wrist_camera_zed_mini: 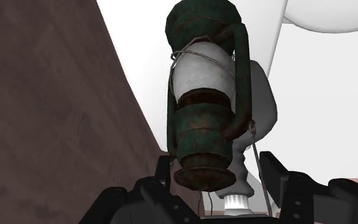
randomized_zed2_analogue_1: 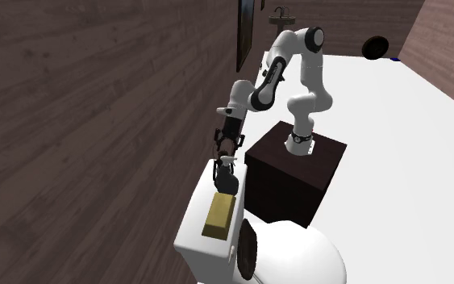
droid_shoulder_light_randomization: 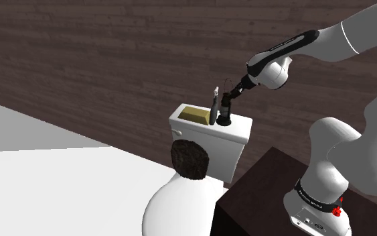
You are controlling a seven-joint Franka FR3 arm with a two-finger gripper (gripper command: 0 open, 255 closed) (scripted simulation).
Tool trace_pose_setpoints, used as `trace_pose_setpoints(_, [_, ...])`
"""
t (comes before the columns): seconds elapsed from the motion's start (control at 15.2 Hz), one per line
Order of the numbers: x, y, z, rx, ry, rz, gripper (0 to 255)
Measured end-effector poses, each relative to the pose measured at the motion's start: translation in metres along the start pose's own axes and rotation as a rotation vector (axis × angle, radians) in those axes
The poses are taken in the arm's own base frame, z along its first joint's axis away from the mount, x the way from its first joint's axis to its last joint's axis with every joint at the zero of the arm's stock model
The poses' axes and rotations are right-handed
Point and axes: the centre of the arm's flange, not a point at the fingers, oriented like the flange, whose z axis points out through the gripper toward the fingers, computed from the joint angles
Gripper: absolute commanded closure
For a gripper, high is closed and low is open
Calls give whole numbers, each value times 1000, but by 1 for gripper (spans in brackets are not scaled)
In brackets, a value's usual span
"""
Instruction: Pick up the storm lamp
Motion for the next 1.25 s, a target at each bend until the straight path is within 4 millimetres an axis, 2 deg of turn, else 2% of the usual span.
trace_pose_setpoints(0.2, [1,0,0,-1,0,0,255])
trace_pose_setpoints(0.4, [7,0,-7,1,-2,1,255])
trace_pose_setpoints(1.25, [47,3,-57,5,-5,1,255])
